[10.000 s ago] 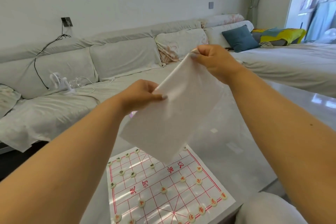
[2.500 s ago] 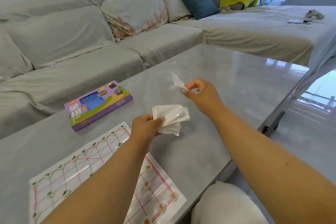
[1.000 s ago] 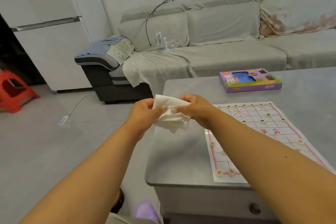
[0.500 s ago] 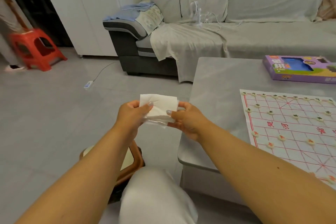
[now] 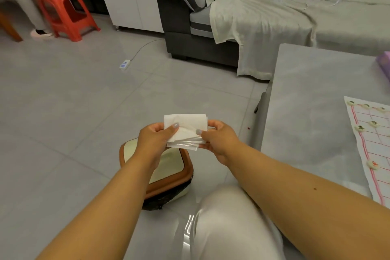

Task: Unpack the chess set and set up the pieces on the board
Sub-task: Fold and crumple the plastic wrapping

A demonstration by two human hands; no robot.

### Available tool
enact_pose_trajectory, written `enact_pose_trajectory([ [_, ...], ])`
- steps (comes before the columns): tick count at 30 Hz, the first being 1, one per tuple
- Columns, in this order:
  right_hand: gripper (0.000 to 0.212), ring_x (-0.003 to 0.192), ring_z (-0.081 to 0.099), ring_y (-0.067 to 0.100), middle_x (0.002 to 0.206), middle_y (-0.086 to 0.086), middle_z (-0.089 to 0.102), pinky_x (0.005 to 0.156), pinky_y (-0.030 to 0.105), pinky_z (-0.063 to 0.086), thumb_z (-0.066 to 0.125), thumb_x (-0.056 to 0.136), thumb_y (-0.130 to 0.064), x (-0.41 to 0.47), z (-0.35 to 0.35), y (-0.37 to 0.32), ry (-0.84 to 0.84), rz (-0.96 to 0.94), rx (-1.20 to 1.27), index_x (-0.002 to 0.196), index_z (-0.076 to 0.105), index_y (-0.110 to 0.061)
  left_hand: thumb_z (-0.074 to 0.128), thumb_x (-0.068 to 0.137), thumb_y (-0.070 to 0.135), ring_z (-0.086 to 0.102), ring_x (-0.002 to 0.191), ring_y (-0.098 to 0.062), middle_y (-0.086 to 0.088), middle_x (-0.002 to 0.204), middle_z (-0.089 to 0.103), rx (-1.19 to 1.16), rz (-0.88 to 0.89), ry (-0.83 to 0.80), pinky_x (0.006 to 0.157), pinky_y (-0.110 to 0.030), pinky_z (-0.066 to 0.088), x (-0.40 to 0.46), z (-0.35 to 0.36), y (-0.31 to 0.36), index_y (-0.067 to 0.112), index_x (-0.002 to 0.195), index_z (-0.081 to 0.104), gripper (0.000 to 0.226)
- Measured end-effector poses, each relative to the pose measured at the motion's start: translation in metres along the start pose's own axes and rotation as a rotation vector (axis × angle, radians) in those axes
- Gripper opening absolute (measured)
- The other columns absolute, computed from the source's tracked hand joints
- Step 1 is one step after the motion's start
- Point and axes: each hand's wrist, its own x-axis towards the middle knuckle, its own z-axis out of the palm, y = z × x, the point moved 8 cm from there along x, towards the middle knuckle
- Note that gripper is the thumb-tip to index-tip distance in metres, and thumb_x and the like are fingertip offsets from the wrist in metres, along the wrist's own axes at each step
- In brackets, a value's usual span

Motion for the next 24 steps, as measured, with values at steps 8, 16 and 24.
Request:
enact_pose_trajectory([
  [8, 0.038, 0.078, 0.064, 0.022, 0.109, 0.013, 0.062, 0.067, 0.029, 0.058, 0.066, 0.085, -0.004, 0.026, 0.011, 0.039, 0.052, 0.122, -0.113, 0.121, 0.054, -0.007, 0.024, 0.099, 0.052, 0.069, 0.090, -0.027, -0.017, 0.096, 0.071, 0.030, -0.328, 0.060, 0.085, -0.037, 0.055, -0.001, -0.056, -0.082, 0.002, 0.098, 0.065, 0.065],
  [16, 0.035, 0.089, 0.065, 0.025, 0.113, 0.014, 0.063, 0.059, 0.025, 0.058, 0.068, 0.084, -0.009, 0.024, 0.030, 0.075, -0.039, 0.254, -0.292, 0.118, 0.059, -0.004, 0.020, 0.095, 0.061, 0.061, 0.108, -0.025, -0.010, 0.113, 0.066, 0.083, -0.324, -0.008, 0.097, -0.037, 0.047, 0.022, -0.080, -0.114, 0.006, 0.117, 0.060, 0.072],
  [24, 0.031, 0.074, 0.063, 0.022, 0.098, 0.008, 0.060, 0.067, 0.030, 0.059, 0.071, 0.083, -0.012, 0.039, 0.068, 0.099, -0.092, 0.321, -0.432, 0.109, 0.055, -0.007, 0.073, 0.082, 0.023, 0.056, 0.106, -0.005, 0.003, 0.130, 0.047, 0.387, -0.027, -0.187, 0.094, -0.026, 0.048, 0.034, -0.082, -0.101, 0.030, 0.104, 0.061, 0.027],
])
